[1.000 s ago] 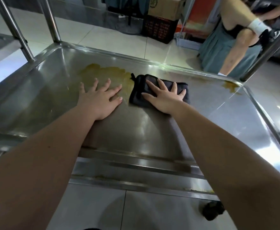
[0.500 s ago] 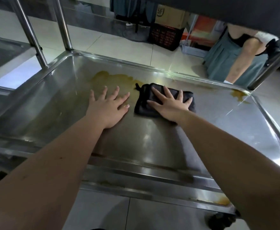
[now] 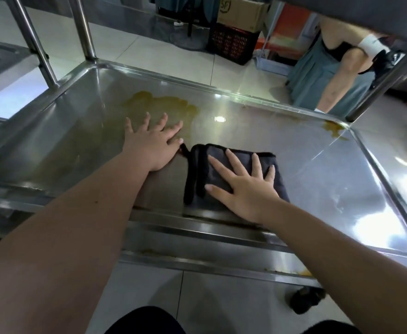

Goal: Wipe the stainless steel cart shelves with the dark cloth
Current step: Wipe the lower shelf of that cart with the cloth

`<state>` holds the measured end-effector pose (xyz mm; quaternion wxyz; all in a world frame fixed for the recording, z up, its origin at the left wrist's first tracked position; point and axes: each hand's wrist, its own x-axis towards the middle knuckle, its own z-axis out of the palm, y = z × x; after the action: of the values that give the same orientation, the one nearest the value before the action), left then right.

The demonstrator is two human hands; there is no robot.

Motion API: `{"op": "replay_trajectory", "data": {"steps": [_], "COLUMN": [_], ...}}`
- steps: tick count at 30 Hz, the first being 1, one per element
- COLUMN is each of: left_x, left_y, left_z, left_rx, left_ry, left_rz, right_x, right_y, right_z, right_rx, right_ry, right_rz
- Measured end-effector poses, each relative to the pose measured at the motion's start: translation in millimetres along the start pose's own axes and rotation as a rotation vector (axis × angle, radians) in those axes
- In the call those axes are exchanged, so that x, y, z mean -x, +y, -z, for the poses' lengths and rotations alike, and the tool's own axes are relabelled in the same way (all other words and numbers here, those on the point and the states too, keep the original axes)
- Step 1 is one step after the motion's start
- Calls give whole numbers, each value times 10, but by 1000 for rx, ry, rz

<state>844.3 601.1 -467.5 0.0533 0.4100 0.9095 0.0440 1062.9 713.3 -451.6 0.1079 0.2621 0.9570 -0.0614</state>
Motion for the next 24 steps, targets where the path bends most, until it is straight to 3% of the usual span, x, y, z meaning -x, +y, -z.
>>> {"op": "replay_trajectory", "data": {"steps": [5, 12, 16, 24], "left_x": [49, 30, -19, -10], "left_y": [-30, -33, -10, -10], "left_z": [-44, -55, -34, -16], "left_rx": [7, -14, -12, -7], "left_ry": [12, 14, 14, -1], "left_rz": [-13, -15, -4, 17], "right_x": [223, -1321, -1758, -664], "right_y": [23, 88, 3, -10], "right_z": [-56, 314, 444, 158], "right_rx": [29, -82, -100, -61], "right_ry": [31, 89, 75, 80], "right_rz": [2, -204, -279, -109]}}
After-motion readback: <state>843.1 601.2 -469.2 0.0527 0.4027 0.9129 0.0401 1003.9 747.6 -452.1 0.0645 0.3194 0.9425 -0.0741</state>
